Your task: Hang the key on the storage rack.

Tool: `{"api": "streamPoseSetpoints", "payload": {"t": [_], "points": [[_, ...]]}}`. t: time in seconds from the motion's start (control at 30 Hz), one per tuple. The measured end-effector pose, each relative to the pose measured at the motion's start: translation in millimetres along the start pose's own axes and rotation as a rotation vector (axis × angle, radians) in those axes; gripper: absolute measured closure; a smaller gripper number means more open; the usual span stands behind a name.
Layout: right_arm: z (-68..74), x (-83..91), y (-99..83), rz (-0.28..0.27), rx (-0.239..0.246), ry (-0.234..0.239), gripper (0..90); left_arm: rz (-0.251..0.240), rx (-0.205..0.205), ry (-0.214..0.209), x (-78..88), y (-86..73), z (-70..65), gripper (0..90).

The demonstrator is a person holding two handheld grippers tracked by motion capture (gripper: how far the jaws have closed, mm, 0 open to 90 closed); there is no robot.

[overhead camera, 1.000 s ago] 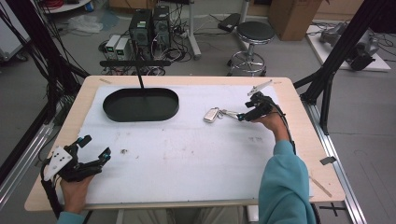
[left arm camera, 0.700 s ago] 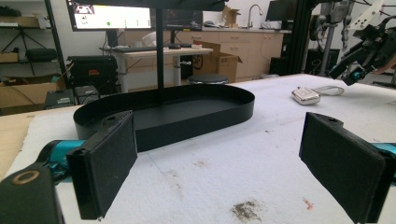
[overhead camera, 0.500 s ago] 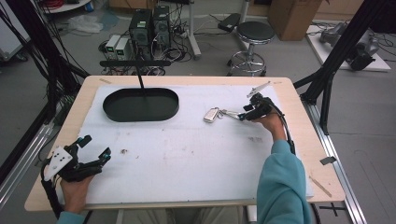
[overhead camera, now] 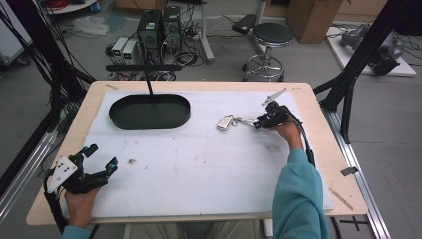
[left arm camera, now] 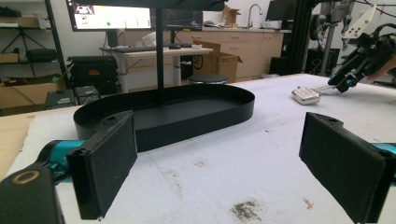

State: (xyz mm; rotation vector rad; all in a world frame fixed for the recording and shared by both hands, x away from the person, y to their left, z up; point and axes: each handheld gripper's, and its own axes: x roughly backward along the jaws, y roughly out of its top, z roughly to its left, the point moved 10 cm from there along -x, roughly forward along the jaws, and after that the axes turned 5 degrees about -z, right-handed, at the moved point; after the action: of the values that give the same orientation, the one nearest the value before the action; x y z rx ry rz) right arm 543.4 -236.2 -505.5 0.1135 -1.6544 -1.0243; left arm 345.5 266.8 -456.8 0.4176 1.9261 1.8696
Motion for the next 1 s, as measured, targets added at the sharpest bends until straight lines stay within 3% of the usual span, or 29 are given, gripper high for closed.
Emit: {"api": "streamPoseSetpoints", "payload": {"t": [0.23, 0.4, 0.47, 0.57, 0.73, 0.8, 1.0], "points": [[0.5, -2.5, -3.9, 0.017, -0.004, 0.016, 66.0, 0.0, 0.0, -0.001, 0.0, 0.0, -0.1, 11.6], [2.0, -3.8, -3.6, 0.022, 0.022, 0.027, 73.6, 0.0, 0.0, 0.0, 0.0, 0.0, 0.0, 11.6], [2.5, -3.4, -3.3, 0.026, 0.029, 0.026, 73.9, 0.001, 0.0, 0.0, 0.0, 0.0, 0.0, 11.6], [5.7, -2.5, -2.8, 0.03, -0.018, 0.043, 74.1, 0.0, 0.001, -0.001, 0.1, 0.0, 0.2, 11.6], [8.5, -0.4, -2.2, 0.029, -0.025, 0.057, 74.3, -0.003, 0.007, 0.003, 0.2, 0.3, 0.6, 11.6], [8.6, 3.1, -0.3, 0.033, -0.031, 0.027, 74.5, -0.001, 0.01, 0.006, 0.2, 0.2, 1.5, 11.5], [14.1, 9.4, 8.8, -0.002, -0.016, 0.021, 74.6, 0.004, 0.022, 0.011, -0.4, 0.0, 3.0, 11.5]]}}
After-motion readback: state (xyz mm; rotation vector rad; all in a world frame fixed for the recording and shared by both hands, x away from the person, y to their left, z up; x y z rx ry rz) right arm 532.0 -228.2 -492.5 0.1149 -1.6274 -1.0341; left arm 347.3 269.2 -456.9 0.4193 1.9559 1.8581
